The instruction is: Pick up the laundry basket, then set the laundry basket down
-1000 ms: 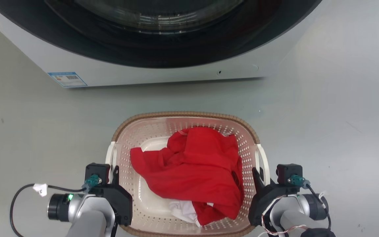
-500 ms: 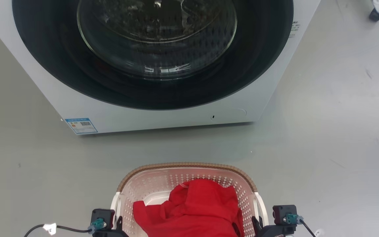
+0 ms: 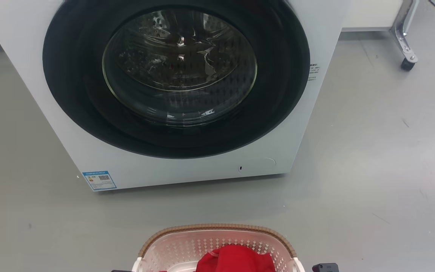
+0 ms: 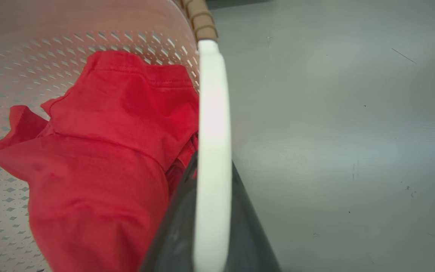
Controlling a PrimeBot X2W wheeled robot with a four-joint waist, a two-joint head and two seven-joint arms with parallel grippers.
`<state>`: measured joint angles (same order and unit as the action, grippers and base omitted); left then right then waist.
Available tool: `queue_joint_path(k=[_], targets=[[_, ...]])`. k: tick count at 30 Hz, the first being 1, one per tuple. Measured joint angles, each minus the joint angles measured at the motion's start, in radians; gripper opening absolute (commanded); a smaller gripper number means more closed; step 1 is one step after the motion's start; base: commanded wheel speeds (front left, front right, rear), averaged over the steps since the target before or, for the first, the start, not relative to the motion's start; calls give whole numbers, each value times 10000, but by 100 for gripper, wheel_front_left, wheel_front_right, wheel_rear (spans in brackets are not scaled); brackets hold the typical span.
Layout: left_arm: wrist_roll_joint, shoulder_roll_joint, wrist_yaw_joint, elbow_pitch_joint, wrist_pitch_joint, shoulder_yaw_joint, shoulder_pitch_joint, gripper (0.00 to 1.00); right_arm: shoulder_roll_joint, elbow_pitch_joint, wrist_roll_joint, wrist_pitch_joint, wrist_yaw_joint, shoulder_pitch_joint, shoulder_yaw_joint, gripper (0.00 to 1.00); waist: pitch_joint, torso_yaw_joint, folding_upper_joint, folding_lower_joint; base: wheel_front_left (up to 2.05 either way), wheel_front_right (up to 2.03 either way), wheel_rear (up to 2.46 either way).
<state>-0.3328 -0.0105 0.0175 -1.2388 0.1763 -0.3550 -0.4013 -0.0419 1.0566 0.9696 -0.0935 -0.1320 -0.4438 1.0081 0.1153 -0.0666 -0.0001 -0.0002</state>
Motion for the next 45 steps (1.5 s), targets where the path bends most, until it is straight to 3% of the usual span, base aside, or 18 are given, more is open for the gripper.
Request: queue_joint_path(k=[19,45], targets=[[-1091,-6,311,447,-857,-715,533,0,21,516,345,575,4,58,374,0,-503,10,2,2,0,0,0],[-1812,-42,533,500,-1101,-1191,571,0,19,506,736,660,77,62,780,0,-924,264,1,2,0,0,0]])
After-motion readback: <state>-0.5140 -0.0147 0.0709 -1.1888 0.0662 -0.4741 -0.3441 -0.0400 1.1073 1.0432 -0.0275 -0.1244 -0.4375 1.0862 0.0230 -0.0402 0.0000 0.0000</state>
